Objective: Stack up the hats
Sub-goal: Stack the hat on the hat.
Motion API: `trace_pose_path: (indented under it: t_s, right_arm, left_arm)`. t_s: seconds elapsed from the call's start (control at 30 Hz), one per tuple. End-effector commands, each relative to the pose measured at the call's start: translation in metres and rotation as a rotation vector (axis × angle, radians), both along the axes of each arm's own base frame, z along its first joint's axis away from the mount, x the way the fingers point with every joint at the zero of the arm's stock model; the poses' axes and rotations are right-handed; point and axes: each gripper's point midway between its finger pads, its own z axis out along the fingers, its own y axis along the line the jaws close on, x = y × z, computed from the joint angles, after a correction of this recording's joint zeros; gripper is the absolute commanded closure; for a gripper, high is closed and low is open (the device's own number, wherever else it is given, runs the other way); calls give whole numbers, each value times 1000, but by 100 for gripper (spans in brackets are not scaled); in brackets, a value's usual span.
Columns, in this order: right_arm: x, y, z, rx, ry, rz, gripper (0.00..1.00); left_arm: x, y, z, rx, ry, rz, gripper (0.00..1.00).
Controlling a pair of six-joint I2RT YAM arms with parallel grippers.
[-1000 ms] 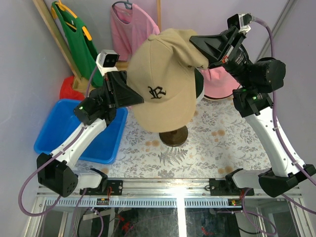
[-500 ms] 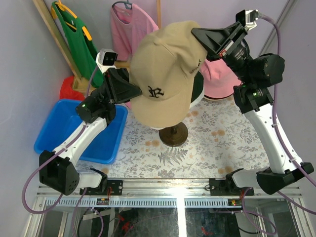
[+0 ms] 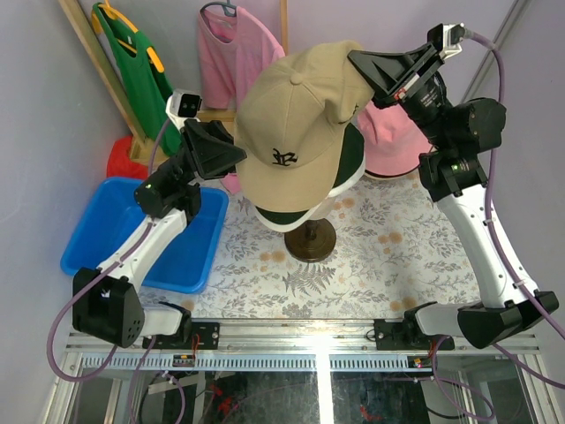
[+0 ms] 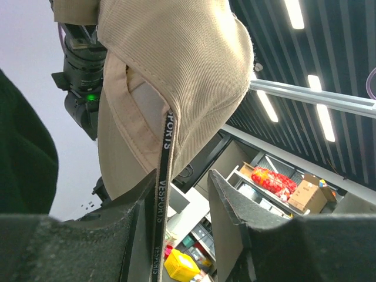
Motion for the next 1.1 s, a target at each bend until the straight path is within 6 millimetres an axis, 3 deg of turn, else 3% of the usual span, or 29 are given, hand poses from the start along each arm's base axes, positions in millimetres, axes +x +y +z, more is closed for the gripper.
trace_pose_path:
  t_s: [0.0, 0.37, 0.77, 1.07]
  right_arm:
    - [-11, -10, 9, 5, -78, -53, 100]
    - [3, -12, -21, -65, -33, -133, 100]
    - [14, -15, -43, -140, 24, -202, 100]
    - [22, -22, -54, -149, 50, -273, 100]
  left_arm:
    - [2, 13, 1, -48, 25, -11, 65]
    - [38, 24, -10, -60, 103, 51, 70]
    - [67, 28, -20, -83, 181, 69, 59]
    - [83, 29, -30, -102, 241, 78, 58]
